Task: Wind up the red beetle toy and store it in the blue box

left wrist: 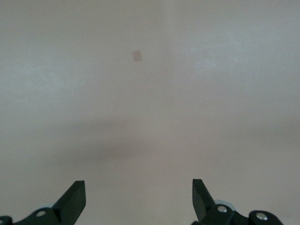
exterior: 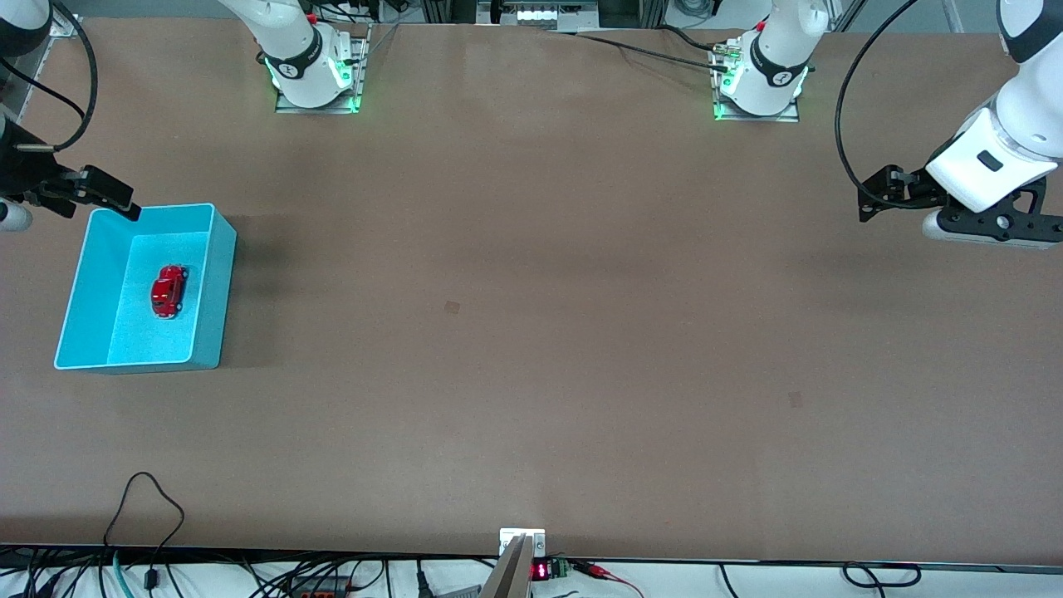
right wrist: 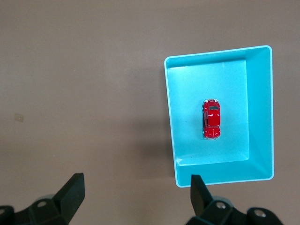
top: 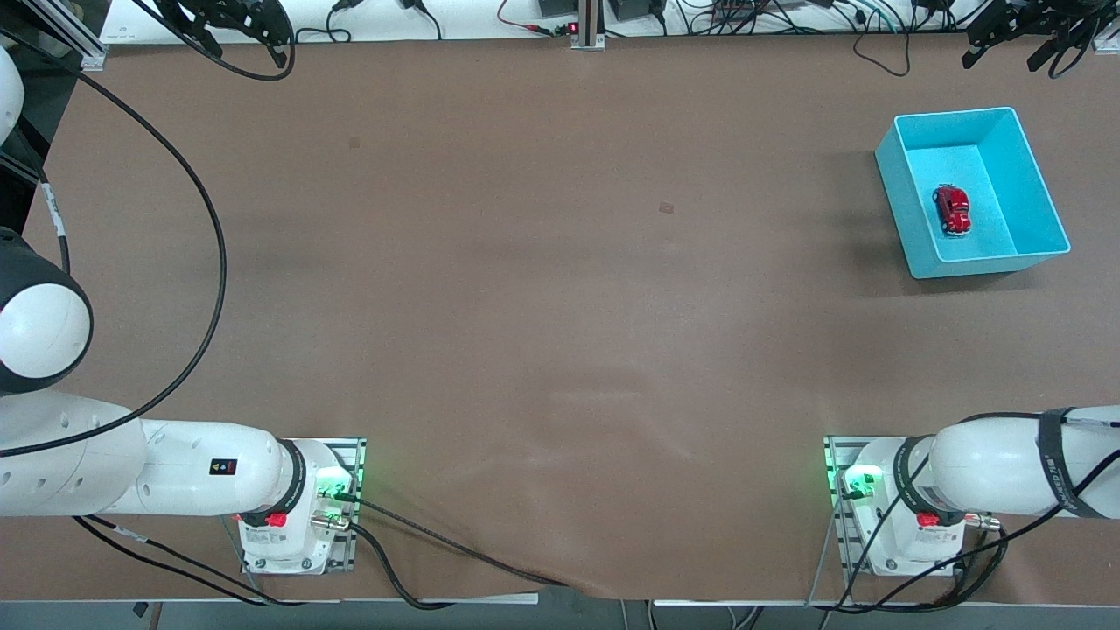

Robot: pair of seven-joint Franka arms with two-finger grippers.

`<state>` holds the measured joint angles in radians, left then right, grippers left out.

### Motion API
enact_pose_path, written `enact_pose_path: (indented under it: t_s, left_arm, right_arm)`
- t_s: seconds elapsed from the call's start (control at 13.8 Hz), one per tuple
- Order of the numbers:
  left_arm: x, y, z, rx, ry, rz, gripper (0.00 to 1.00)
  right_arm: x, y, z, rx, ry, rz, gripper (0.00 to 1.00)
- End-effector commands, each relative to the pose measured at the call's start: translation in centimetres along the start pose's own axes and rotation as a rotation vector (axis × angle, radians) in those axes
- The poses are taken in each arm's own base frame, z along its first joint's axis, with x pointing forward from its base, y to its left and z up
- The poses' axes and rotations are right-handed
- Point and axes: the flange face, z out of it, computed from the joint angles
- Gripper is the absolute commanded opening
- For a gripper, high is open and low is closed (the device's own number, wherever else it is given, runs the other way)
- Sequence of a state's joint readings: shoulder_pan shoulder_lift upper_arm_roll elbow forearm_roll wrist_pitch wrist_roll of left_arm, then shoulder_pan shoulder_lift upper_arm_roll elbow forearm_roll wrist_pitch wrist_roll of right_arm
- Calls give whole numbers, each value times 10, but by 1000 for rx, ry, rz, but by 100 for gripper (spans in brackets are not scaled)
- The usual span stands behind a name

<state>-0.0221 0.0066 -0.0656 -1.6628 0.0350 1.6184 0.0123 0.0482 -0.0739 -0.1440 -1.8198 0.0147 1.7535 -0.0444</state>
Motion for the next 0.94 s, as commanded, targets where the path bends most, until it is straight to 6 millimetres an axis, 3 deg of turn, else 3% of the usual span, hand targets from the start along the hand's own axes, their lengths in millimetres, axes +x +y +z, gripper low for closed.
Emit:
enact_pose_path:
  t_s: [0.0, 0.87]
  left_arm:
    - [2, -1, -6, -11, -4, 0, 100]
    - [2, -1, -6, -11, -4, 0, 100]
  right_arm:
    - [-13, -2, -5, -12, -22, -10, 100]
    - [-14, -4, -13, -11, -22, -10, 100]
